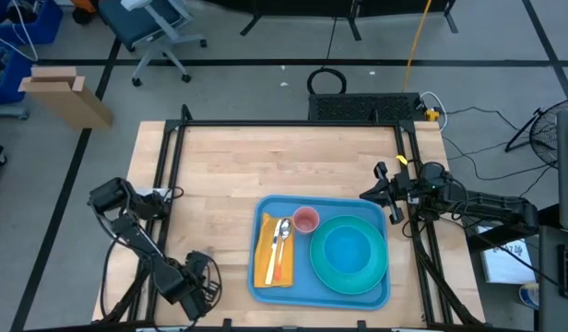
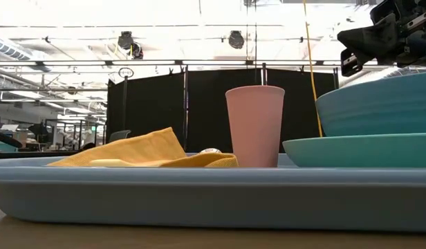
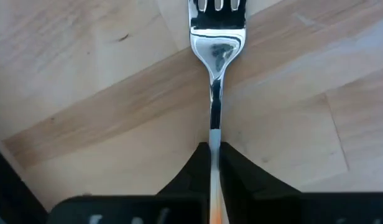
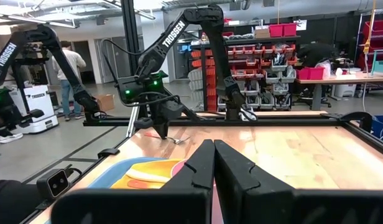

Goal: Set up tray
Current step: Put the orange fork on top of the yellow table napkin to the left side of the yellow table knife

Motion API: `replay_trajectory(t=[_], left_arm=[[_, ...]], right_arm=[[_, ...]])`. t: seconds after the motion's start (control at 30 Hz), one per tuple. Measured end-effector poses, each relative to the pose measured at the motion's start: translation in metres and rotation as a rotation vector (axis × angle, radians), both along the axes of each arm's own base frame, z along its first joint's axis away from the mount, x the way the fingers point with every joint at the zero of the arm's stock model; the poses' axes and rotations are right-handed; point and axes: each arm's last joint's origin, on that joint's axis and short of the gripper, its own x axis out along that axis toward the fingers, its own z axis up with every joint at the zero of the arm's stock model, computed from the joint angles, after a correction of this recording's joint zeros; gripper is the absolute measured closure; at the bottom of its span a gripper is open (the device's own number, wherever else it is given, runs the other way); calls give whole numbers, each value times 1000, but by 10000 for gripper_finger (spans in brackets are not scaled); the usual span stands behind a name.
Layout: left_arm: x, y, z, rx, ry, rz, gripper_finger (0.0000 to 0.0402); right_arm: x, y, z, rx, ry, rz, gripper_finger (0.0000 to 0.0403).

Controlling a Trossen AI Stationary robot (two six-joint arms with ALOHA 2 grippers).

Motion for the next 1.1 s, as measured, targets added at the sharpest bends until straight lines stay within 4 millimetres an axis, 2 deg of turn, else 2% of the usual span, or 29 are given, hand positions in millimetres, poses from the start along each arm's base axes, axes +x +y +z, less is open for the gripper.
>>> replay_trajectory(t=[0.13, 0.23, 0.33, 0.5, 0.67, 0.83, 0.9, 1.1], left_arm=[[8, 6, 1, -8, 15, 47, 386], [12, 11, 11, 7, -21, 71, 392], [17, 23, 29, 147, -187, 78, 391], [33, 34, 66, 177, -493, 68, 392], [73, 51, 86, 157, -643, 9, 392], [120, 70, 91, 128, -819, -66, 392], [133, 77, 90, 136, -865, -60, 392], [154, 86, 61, 37, -781, -37, 392]], right_arm=[[0, 0, 0, 0, 0, 0, 403], [0, 0, 0, 0, 0, 0, 403], [0, 0, 0, -2, -1, 0, 403], [0, 0, 0, -7, -2, 0, 403], [0, 0, 0, -7, -2, -1, 403], [0, 0, 0, -7, -1, 0, 403], [0, 0, 0, -2, 0, 1, 403], [0, 0, -1, -2, 5, 3, 403]])
